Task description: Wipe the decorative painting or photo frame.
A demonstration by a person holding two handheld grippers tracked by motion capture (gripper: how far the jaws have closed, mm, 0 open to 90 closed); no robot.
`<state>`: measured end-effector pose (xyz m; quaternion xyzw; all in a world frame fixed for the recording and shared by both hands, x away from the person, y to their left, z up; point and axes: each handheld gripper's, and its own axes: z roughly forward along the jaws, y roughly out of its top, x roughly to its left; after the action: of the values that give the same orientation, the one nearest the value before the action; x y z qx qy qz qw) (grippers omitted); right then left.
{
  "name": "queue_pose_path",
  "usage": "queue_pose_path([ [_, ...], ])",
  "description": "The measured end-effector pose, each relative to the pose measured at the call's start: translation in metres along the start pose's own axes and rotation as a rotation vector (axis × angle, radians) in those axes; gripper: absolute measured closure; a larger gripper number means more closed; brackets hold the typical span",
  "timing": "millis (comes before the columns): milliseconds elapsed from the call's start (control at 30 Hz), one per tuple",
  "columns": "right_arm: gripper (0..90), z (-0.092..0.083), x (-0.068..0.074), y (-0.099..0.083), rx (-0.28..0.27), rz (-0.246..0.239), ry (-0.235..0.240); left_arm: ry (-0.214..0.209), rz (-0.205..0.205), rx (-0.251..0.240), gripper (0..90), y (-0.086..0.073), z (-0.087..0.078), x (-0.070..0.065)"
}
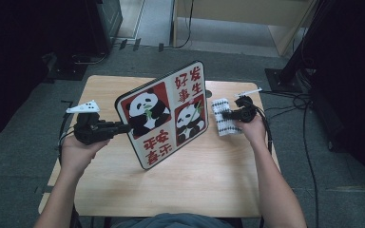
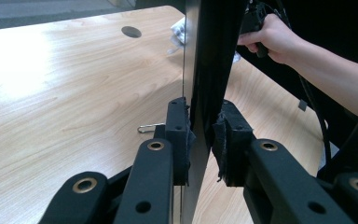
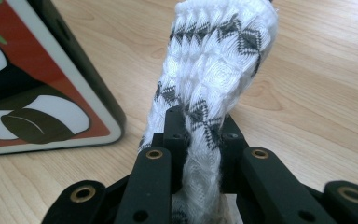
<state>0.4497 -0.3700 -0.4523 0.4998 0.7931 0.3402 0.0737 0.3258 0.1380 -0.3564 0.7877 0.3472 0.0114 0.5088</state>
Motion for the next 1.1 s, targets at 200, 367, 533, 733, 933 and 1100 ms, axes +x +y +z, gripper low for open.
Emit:
queue_pose_path([
  [200, 79.9, -0.005, -0.013, -0.004, -0.019, 0.027, -0.043, 0.002, 0.001, 0.0, 76.9, 0.0, 0.0, 0.0],
  [367, 79.3, -0.007, -0.023, -0.009, -0.013, 0.035, -0.105, 0.004, 0.002, 0.0, 76.8, 0.0, 0.0, 0.0],
  [533, 78.6, -0.002, -0.03, -0.013, 0.004, 0.047, -0.137, 0.007, -0.001, 0.002, 76.7, -0.001, 0.0, 0.0],
  [733, 65.8, 0.011, -0.033, -0.017, 0.053, 0.014, -0.156, 0.008, -0.007, 0.002, 75.5, -0.001, -0.001, 0.001],
  [933, 50.9, 0.008, -0.032, -0.015, 0.036, 0.029, -0.145, 0.02, -0.014, 0.005, 71.7, -0.001, 0.0, 0.001],
  [1100, 47.0, 0.003, -0.03, -0.014, 0.022, 0.028, -0.148, 0.034, -0.011, 0.005, 68.7, -0.001, 0.002, 0.001],
])
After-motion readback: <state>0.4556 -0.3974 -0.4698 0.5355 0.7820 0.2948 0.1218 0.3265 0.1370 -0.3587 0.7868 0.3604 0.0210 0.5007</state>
